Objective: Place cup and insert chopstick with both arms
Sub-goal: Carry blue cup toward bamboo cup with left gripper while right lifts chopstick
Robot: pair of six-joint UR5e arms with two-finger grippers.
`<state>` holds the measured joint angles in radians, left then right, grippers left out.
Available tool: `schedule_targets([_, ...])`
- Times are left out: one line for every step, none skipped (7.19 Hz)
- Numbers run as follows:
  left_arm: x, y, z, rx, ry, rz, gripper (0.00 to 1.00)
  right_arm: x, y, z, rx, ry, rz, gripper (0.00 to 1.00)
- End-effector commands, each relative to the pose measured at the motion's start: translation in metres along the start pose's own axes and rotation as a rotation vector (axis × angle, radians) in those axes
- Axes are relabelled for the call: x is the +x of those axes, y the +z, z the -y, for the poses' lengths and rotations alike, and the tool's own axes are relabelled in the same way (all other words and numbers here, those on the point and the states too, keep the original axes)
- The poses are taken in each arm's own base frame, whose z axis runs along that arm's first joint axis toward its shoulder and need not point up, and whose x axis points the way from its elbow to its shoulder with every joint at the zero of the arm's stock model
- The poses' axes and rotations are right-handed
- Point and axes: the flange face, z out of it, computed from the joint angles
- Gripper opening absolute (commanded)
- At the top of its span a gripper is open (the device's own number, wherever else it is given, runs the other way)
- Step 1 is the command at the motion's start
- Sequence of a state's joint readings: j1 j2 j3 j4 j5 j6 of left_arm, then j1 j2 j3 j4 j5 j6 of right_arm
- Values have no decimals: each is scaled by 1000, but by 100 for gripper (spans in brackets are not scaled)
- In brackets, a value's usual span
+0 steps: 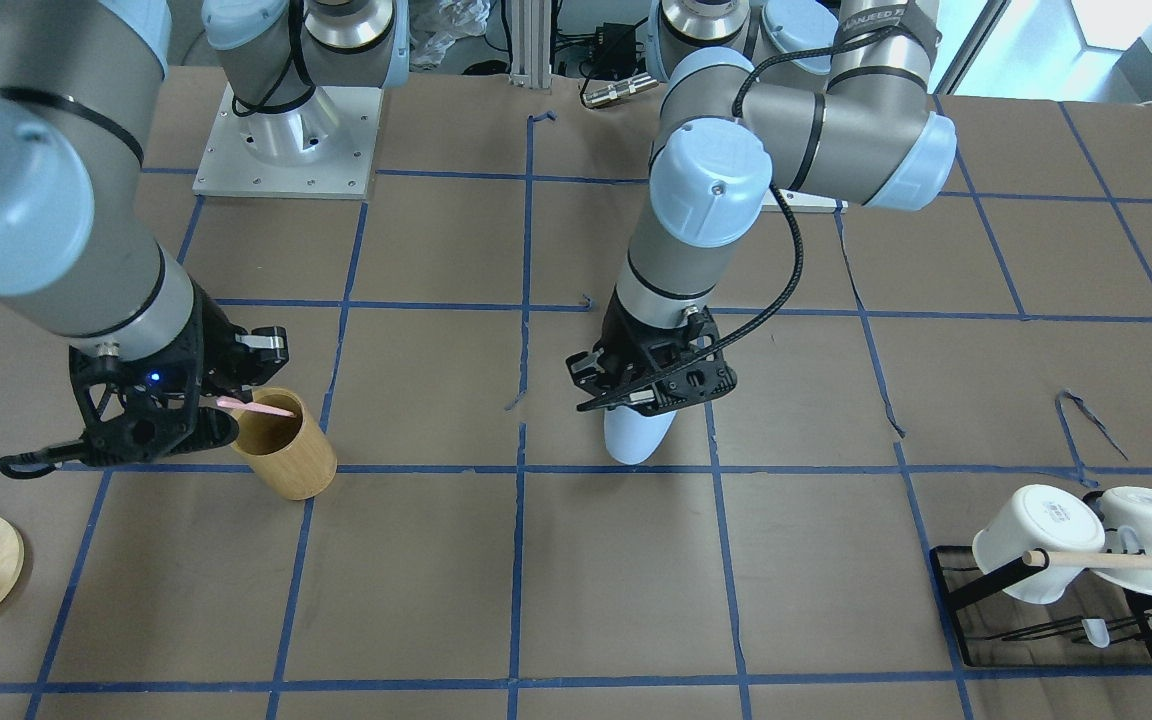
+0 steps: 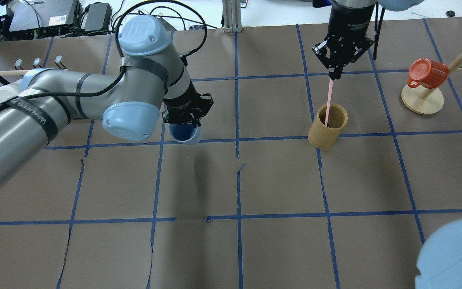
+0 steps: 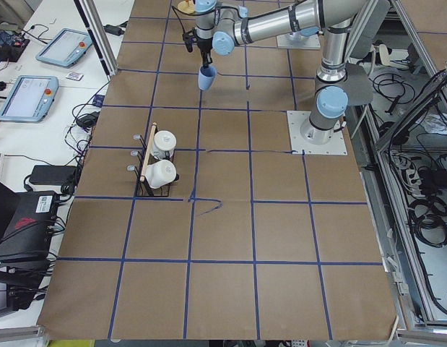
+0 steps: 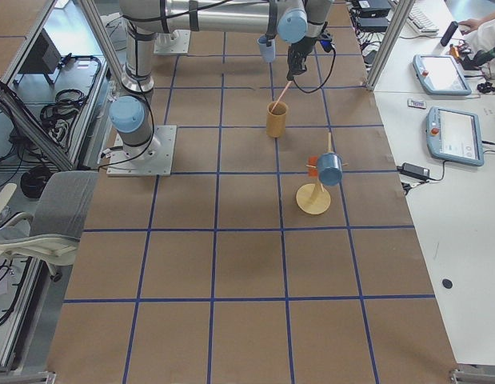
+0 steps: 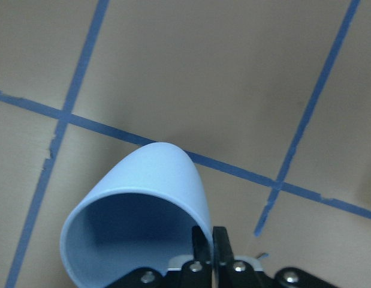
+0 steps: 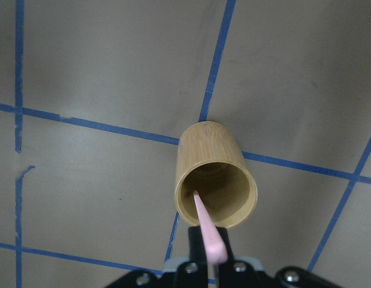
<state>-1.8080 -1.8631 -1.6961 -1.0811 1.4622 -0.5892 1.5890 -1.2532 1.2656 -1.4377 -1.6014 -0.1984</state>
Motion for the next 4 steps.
schedule_targets([49, 23, 18, 4, 8, -29, 0, -6, -50, -36, 90, 1, -15, 0])
schedule_targets([69, 34, 13, -14, 18, -57, 0, -7, -56, -39, 107, -4, -17, 0])
schedule_targets([86, 42, -3, -29, 48, -55, 0, -11, -62, -36, 148, -6, 32, 0])
schedule_targets([89, 52, -11, -44, 60, -43, 0, -12, -68, -34, 185, -6, 42, 0])
